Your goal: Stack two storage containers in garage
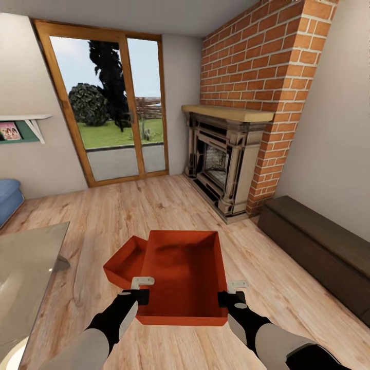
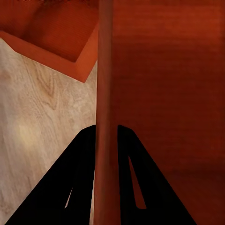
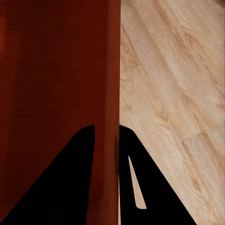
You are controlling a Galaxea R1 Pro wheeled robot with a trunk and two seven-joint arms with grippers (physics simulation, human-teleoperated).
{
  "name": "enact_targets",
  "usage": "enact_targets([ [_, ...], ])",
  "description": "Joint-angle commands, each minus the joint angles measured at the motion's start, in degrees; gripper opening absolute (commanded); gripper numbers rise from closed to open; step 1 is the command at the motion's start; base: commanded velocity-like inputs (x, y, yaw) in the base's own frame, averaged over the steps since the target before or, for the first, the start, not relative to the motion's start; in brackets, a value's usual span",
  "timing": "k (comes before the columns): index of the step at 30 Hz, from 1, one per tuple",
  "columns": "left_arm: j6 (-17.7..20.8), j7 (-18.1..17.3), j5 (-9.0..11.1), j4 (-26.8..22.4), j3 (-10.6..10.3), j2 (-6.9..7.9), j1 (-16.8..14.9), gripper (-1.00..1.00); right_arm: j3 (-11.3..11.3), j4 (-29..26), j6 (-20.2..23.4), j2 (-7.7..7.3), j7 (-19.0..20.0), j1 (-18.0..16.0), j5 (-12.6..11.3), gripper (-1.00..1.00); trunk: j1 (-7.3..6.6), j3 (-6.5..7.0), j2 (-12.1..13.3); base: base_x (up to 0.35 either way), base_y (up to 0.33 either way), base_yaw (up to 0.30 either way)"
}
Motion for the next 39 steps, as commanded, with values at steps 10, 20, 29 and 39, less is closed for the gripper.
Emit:
enact_targets([
  [10,-0.3,0.53,-0.84,-0.31,0.51,-0.04,-0.06,-1.0,0.7,0.19,-0.05,0.04,0.18,0.0,-1.18,-1.0,0.01,0.81,-0.07,0.0,0.0,0.0],
  [20,-0.31,0.53,-0.89,-0.3,0.5,-0.04,-0.06,-1.0,0.7,0.19,-0.05,0.04,0.18,0.0,-1.18,-1.0,0.01,1.7,-0.07,0.0,0.0,0.0],
  [29,-0.31,0.56,-0.85,-0.29,0.57,-0.04,-0.06,-1.0,0.7,0.2,-0.05,0.04,0.18,0.0,-1.18,-1.0,0.01,2.5,-0.07,0.0,0.0,0.0],
  [39,-0.32,0.54,-0.84,-0.27,0.58,-0.04,-0.06,-1.0,0.7,0.2,-0.05,0.04,0.18,0.0,-1.18,-1.0,0.01,3.39,-0.07,0.0,0.0,0.0],
])
